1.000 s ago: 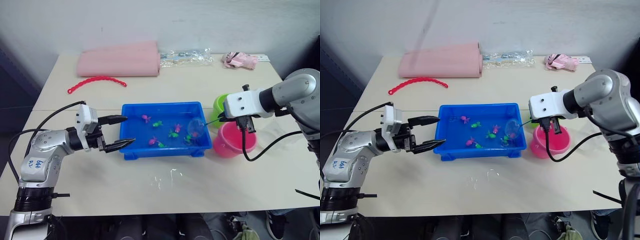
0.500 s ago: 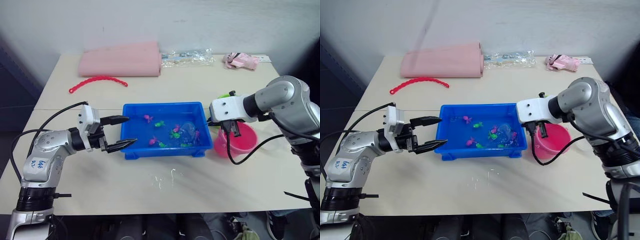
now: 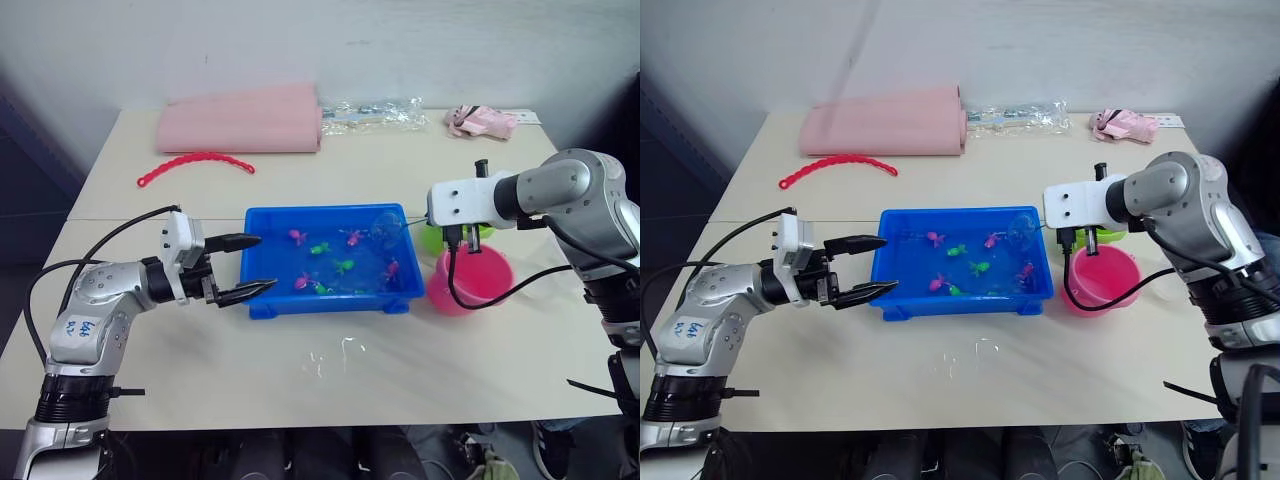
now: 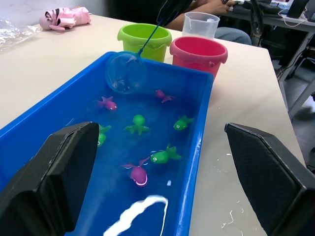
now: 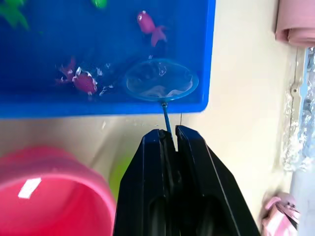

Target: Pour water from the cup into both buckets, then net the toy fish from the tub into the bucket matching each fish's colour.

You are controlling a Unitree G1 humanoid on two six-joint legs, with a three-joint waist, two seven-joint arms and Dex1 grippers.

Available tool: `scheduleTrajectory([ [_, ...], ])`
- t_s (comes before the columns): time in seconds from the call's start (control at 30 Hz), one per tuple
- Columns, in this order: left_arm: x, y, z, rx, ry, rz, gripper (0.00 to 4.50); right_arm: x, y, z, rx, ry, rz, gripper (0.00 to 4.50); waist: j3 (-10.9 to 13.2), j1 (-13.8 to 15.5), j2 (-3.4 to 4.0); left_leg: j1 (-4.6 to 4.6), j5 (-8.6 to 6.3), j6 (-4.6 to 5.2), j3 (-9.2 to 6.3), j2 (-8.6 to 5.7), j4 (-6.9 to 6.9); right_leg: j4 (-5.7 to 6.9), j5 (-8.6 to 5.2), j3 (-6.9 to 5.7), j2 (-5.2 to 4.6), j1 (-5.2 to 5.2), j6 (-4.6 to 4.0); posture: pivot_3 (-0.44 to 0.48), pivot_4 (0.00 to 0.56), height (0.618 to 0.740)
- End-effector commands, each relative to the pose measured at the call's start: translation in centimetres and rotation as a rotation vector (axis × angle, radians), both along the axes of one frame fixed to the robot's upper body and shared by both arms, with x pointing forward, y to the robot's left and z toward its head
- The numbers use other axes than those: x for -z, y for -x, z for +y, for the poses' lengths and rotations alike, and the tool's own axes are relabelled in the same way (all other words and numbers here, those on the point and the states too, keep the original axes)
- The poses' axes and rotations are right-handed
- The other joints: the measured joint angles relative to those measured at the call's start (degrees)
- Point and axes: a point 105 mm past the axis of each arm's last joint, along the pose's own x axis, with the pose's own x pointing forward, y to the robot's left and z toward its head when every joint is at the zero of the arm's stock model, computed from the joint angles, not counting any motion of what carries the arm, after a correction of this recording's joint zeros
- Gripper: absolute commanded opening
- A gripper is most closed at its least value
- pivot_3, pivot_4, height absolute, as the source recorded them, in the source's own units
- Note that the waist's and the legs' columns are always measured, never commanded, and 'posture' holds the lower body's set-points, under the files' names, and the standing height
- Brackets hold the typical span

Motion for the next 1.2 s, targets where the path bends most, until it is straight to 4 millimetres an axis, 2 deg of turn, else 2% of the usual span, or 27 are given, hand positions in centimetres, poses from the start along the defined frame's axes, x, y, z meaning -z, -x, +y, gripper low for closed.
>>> scheduleTrajectory([
  [0.03,-0.8,0.1,-0.9,0.045,0.012,-0.027,4.46,-2.0,0.0,0.6,-0.042,0.079,-0.076,0.0,0.01,0.01,0.01,0.0,0.0,0.0,0.0,-0.01,0.0,0.01,0.0,0.01,0.0,0.0,0.0,0.0,0.15,0.74],
  [0.2,-0.9,-0.3,-1.3,0.073,0.006,-0.028,4.46,-2.3,0.4,1.1,-0.104,0.189,-0.069,0.0,0.0,0.06,0.01,0.0,0.0,0.0,0.0,0.0,0.05,0.02,0.0,0.0,0.01,0.0,0.0,0.0,0.15,0.74],
  [0.33,-1.0,-0.6,-1.5,0.098,-0.005,-0.025,4.46,-2.3,0.8,0.6,-0.13,0.306,-0.053,0.0,0.01,0.09,0.01,-0.01,0.0,0.0,0.0,0.0,0.06,0.02,0.0,0.0,0.03,0.0,0.0,0.0,0.15,0.74],
  [0.67,-0.7,-0.9,-1.8,0.147,-0.079,-0.022,4.46,-1.9,1.3,0.5,-0.18,0.44,-0.014,0.0,0.01,0.26,0.02,-0.02,-0.01,0.01,0.0,-0.02,0.11,0.04,0.0,0.0,0.02,0.0,0.0,0.0,0.15,0.74],
  [0.9,-0.5,-0.9,-1.9,0.169,-0.099,-0.024,4.46,-1.6,1.2,0.5,-0.203,0.483,-0.01,0.0,0.01,0.36,0.02,-0.03,-0.01,0.01,-0.01,-0.02,0.13,0.05,0.0,-0.01,0.02,0.0,0.0,0.0,0.15,0.74],
  [1.2,-0.4,-1.0,-1.8,0.168,-0.087,-0.024,4.46,-1.1,2.3,0.5,-0.226,0.512,0.07,0.0,0.01,0.39,0.02,-0.03,-0.01,0.02,-0.02,-0.03,0.15,0.07,0.0,-0.02,0.01,0.01,0.0,0.0,0.15,0.74],
])
